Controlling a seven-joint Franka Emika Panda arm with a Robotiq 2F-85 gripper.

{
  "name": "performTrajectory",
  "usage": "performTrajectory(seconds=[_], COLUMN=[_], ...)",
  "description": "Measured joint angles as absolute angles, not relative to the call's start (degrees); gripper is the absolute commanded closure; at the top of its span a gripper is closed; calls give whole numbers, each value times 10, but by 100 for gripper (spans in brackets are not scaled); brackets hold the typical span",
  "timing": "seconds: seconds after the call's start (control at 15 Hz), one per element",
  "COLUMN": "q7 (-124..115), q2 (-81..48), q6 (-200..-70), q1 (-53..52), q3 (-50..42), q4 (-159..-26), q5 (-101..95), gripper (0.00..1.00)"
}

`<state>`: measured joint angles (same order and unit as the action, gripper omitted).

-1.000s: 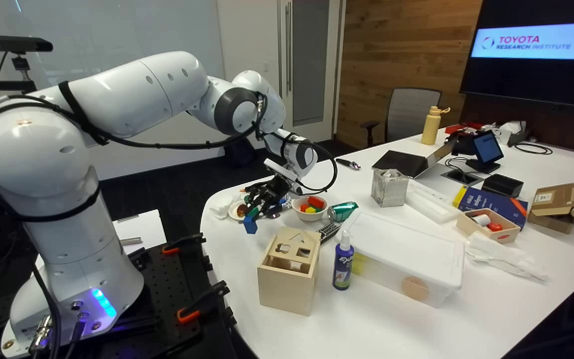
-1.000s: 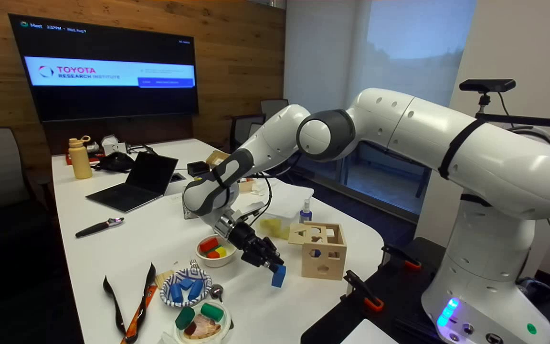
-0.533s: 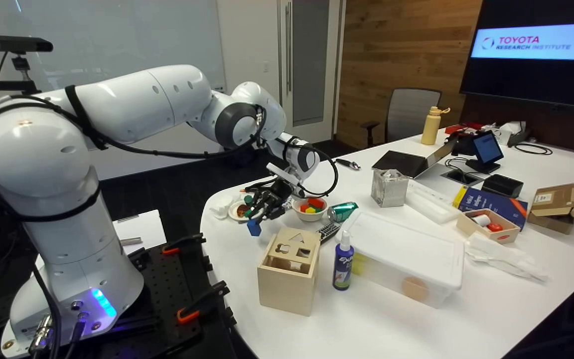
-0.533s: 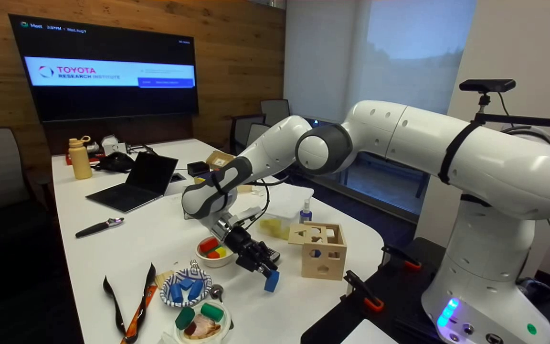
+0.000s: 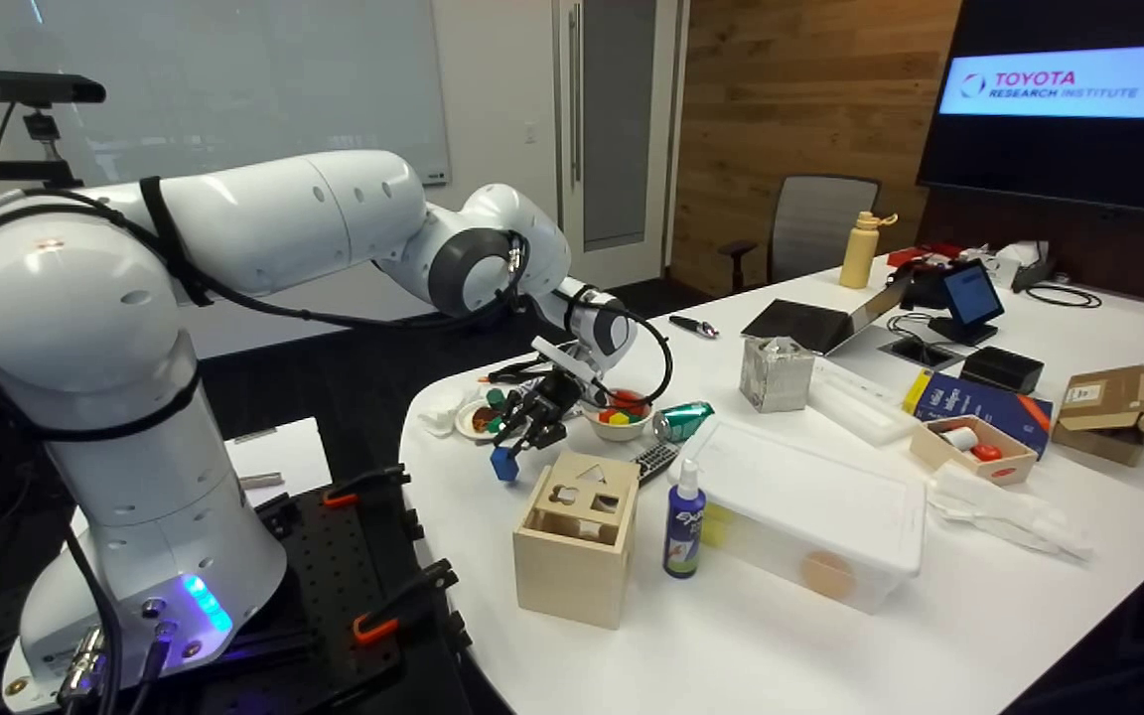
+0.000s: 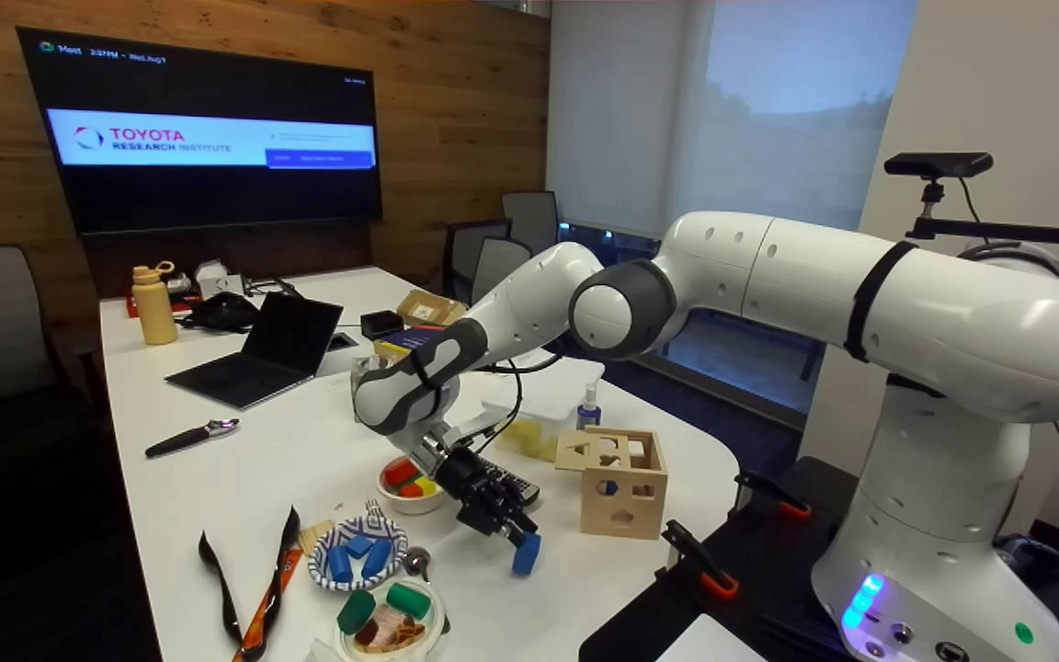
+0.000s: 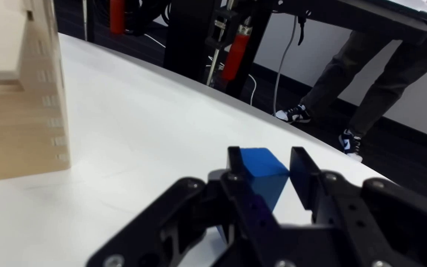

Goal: Take the blue block out of the bowl

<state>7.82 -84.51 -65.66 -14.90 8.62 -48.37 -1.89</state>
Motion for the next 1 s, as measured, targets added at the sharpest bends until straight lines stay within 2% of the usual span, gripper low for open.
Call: performTrajectory(seconds=[0.33,1.0], q7=[77,77], q2=[-845,-830], q6=[-657,-675], q1=[-149,-150], q3=[86,88], q4=[-478,-433], q5=[-19,-19], gripper=[1,0])
